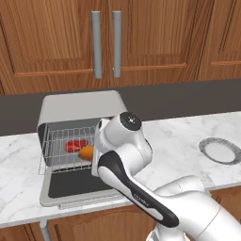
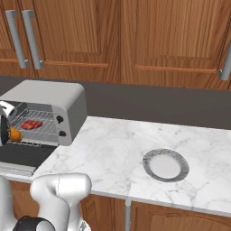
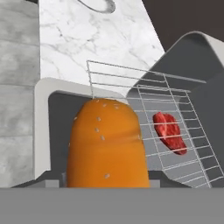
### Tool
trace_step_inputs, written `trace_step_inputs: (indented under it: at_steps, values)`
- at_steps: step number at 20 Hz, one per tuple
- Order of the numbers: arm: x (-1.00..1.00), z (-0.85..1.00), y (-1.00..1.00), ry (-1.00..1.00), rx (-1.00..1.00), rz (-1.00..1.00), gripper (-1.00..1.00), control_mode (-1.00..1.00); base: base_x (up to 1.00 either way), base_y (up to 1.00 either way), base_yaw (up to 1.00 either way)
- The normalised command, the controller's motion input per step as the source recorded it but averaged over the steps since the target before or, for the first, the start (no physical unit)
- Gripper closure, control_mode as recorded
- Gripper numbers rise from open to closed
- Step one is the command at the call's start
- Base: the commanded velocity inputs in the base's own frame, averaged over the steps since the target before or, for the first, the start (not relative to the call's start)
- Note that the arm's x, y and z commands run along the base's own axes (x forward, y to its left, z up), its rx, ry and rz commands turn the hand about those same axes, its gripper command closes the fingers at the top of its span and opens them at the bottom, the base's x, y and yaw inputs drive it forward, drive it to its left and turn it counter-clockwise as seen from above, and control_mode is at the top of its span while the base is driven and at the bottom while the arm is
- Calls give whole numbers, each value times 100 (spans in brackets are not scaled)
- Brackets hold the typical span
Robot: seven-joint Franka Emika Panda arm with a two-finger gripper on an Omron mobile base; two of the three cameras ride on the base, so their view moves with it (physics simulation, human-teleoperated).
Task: Open the toaster oven door. Place the hotdog bun on the top rack in the toaster oven and place the steak on the bottom rack.
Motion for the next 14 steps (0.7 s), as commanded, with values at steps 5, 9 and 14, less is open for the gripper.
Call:
trace_step_inputs:
  at_steps: [5, 9, 14]
  values:
    - [0, -10, 6, 6, -3, 4, 100, -100, 0, 0, 0]
    - [0, 5, 0, 0, -6, 2, 100, -100, 0, 0, 0]
    - [5, 17, 0, -1, -10, 0, 100, -100, 0, 0, 0]
